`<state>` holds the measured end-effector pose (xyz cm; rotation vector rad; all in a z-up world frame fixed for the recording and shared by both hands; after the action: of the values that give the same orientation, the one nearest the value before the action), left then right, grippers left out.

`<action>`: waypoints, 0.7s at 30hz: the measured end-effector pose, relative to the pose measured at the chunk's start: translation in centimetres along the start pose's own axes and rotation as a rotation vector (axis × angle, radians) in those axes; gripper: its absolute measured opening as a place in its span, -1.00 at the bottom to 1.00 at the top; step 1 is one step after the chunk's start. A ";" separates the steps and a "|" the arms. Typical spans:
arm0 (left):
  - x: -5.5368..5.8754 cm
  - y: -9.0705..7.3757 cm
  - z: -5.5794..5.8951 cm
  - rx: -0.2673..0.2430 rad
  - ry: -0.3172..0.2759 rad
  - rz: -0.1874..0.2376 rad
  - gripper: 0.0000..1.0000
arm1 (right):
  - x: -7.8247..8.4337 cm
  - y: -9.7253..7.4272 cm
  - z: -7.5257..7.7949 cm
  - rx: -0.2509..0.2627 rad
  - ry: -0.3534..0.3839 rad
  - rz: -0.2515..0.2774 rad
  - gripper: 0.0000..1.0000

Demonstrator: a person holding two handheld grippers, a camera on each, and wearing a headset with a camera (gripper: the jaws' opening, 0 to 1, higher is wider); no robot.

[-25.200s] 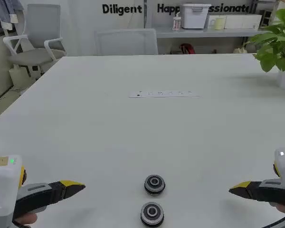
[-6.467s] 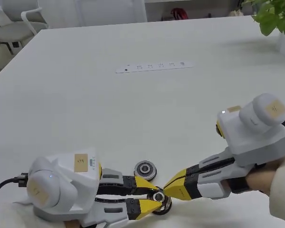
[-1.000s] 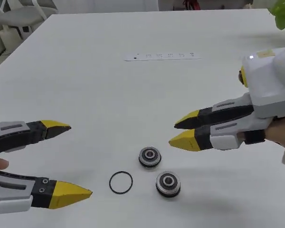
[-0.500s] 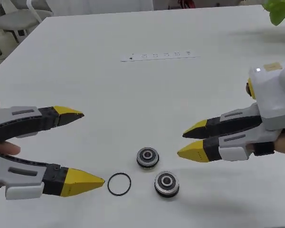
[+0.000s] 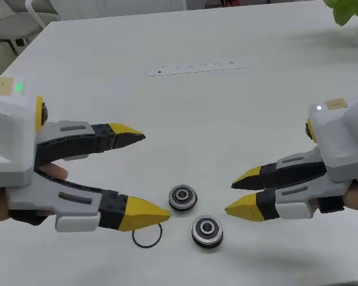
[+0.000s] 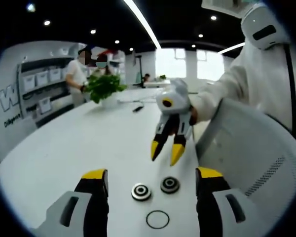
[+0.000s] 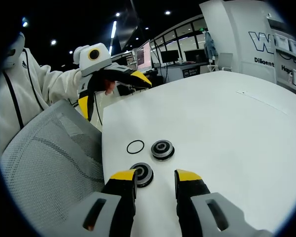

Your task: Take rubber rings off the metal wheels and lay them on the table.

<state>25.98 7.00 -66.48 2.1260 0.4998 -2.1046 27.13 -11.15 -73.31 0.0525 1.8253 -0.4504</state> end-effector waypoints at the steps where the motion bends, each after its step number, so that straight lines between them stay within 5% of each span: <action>1: 0.0 0.2 0.0 0.004 0.004 0.000 0.44 | 0.2 0.1 0.1 0.000 0.002 -0.004 -0.46; 9: 2.1 2.5 0.4 0.047 0.048 -0.067 0.19 | 1.1 0.6 -0.4 -0.029 0.038 -0.007 -0.44; 21: 4.6 4.1 1.9 0.100 -0.025 -0.068 0.00 | 2.6 1.2 -1.3 -0.069 0.005 -0.057 -0.45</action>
<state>25.34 3.22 -71.70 2.1622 0.4797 -2.2345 25.43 -10.12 -75.71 -0.0461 1.8491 -0.4276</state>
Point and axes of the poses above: the centre of the closed fingertips' face, and the gripper's own axes: y roughly forward along the fingers, z roughly to its right, x roughly out of its underside, the point moved 7 cm from there along -y, roughly backward along the fingers, and after that the axes turned 15 degrees about z, right-handed, at the moved point
